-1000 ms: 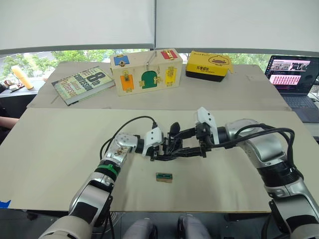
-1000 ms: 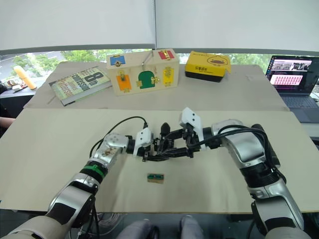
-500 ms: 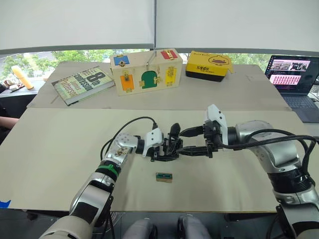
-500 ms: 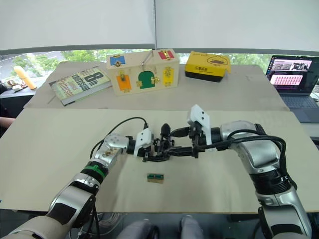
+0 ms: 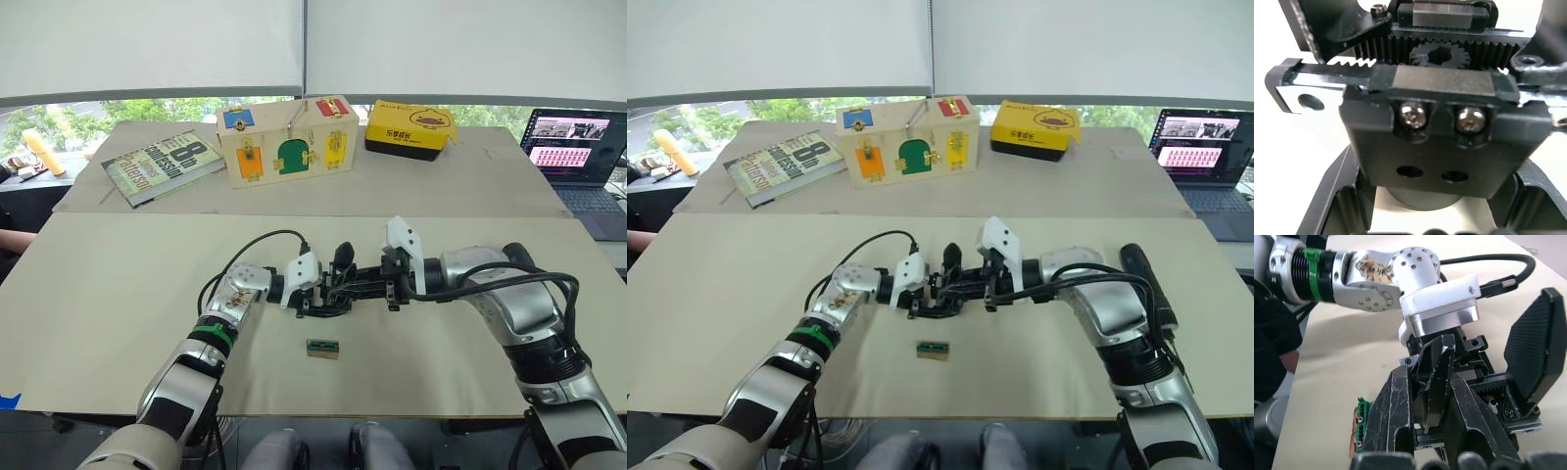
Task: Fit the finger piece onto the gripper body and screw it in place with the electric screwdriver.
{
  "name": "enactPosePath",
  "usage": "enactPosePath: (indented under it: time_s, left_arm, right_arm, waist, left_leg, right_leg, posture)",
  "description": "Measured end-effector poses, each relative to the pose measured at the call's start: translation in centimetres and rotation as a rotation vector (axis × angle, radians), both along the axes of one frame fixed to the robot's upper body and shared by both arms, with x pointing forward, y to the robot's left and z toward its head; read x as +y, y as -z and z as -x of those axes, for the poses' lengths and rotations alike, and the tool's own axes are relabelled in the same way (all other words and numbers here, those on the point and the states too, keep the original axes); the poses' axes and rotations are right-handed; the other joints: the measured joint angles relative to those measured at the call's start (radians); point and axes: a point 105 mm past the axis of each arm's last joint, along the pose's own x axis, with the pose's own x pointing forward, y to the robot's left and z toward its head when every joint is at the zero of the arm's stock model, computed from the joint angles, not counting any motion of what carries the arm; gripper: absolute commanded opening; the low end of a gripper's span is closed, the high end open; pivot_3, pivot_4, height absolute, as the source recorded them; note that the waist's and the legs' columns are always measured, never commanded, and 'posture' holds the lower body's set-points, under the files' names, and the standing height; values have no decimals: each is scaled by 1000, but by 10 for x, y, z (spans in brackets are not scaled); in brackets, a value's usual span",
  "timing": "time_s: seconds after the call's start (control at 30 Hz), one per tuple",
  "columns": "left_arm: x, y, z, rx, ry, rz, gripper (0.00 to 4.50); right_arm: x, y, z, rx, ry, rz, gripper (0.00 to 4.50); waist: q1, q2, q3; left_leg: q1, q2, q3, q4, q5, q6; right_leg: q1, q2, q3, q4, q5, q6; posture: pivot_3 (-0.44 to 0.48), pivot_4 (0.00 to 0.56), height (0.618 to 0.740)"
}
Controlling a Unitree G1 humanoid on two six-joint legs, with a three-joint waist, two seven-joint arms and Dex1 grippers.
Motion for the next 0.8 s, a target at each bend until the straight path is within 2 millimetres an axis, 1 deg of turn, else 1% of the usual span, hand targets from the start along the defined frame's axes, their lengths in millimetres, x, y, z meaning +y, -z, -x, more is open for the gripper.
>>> enactPosePath:
  time_s: [0.23,0.4,0.57,0.8]
  left_arm:
    - [0,1,0,5,-2,1,2361]
    - [0,1,-1,8,-8,-3,2361]
    - [0,2,-2,9,-14,-5,2361]
    - [-2,2,-3,8,-10,-11,2361]
  right_arm:
    - [4,-3,-4,-22,-52,93,363]
    - [8,-4,-6,-75,-79,153,363]
    - [10,-3,-5,-107,-81,200,363]
    - [9,-3,-4,-91,-55,239,363]
  waist:
    - [1,0,0]
    - [0,0,0]
    - [1,0,0]
    - [3,0,0]
  left_leg:
    - [0,0,0,0,0,0]
    - [1,0,0,1,0,0]
    - [2,0,0,2,0,0]
    - [2,0,0,2,0,0]
  right_leg:
    - [1,0,0,0,0,0]
    - [2,0,0,0,0,0]
    - [2,0,0,2,0,0]
    - [3,0,0,1,0,0]
  posture:
    - [0,150,740]
    - [0,150,740]
    - [0,150,740]
    - [0,150,740]
